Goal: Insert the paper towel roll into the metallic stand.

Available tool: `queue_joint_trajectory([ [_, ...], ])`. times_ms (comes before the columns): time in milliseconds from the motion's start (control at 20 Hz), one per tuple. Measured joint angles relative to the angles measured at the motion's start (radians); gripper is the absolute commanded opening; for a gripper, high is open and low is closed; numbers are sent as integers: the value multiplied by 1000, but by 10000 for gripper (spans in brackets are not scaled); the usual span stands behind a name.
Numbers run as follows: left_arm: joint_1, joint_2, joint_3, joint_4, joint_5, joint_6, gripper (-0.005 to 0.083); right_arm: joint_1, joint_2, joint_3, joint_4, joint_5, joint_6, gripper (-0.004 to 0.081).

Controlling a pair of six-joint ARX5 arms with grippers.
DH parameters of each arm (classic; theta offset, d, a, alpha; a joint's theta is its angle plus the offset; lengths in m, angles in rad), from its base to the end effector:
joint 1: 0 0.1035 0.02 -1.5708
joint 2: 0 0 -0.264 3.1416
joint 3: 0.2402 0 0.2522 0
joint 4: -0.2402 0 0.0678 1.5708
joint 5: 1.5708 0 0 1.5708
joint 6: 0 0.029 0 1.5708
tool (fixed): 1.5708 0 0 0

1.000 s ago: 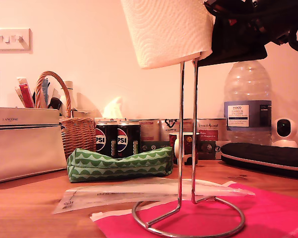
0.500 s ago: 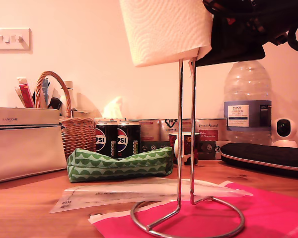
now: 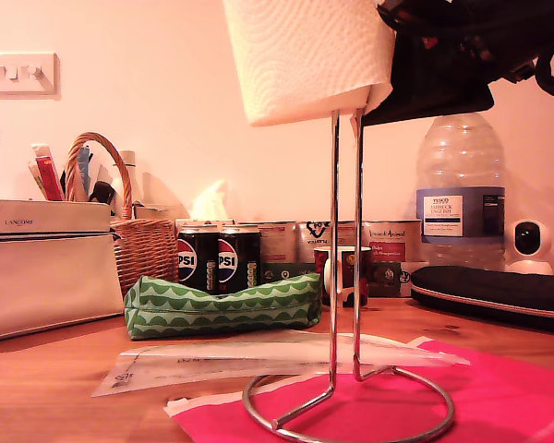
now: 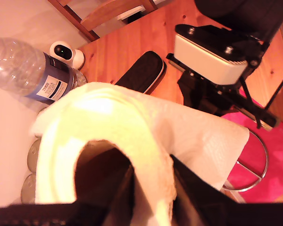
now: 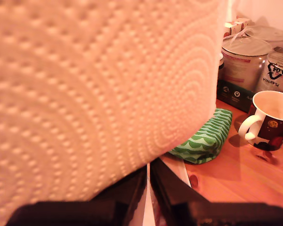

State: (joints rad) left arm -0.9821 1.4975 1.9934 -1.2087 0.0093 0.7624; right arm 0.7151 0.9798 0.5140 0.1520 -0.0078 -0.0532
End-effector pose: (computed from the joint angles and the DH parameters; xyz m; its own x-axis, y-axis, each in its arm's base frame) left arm 0.1446 -0.2171 0.4728 0.4123 -0.6343 -0.6539 0.8550 0.0217 0.5181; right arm 0.1590 0.1384 0.2364 0.7130 0.6295 -0.3087 -0.6727 0.7383 -0.0482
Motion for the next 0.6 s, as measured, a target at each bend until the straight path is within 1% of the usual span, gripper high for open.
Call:
queue_joint_trajectory([
  [100,3,11,0,7,8,0,240,0,0,0,-7,7,-1,-13],
  [350,8,29,0,12,8,0,240,-4,0,0,-18,32,-27,-13],
  [500,17,32,0,10,25,0,240,-26,-5,0,-23,44,-44,-13],
  [600,21,33,0,10,40,0,242,-41,-21,5,-49,44,-52,-13],
])
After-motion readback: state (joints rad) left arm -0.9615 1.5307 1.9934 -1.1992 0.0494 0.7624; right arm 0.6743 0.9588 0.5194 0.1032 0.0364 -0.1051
